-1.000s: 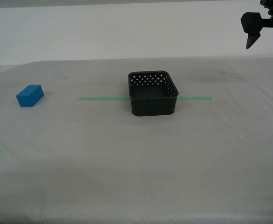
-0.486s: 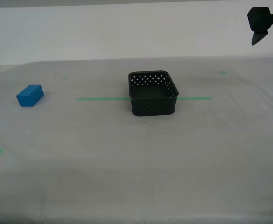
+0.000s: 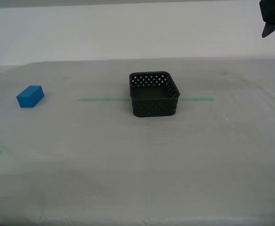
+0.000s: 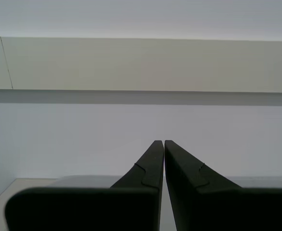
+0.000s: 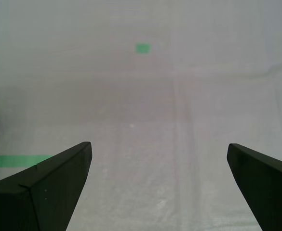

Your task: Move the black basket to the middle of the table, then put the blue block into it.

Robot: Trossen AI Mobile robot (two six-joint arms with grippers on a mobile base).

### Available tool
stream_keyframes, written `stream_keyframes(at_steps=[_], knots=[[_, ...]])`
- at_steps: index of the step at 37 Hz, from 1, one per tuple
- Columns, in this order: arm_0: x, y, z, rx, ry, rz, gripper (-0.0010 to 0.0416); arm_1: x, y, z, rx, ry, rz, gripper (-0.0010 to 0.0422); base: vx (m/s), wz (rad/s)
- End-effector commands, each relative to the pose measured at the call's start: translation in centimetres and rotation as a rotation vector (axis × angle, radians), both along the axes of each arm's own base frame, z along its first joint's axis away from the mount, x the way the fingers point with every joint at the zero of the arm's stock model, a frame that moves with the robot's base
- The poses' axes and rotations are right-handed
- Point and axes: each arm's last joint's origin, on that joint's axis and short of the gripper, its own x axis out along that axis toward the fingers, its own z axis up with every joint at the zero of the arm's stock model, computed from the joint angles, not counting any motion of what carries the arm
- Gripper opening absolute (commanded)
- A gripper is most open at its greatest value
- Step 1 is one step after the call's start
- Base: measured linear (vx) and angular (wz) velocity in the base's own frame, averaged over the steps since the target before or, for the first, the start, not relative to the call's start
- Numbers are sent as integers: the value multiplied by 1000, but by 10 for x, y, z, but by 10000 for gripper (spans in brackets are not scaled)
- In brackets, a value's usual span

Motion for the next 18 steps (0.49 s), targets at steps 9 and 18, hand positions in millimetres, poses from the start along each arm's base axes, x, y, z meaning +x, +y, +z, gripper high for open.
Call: stream_keyframes(at_steps=[9,18], knots=[[0,0,1,0,-5,4,394,0,0,1,1,-4,0,0,0,0],[0,0,1,0,-5,3,394,0,0,1,1,-4,1,0,0,0]])
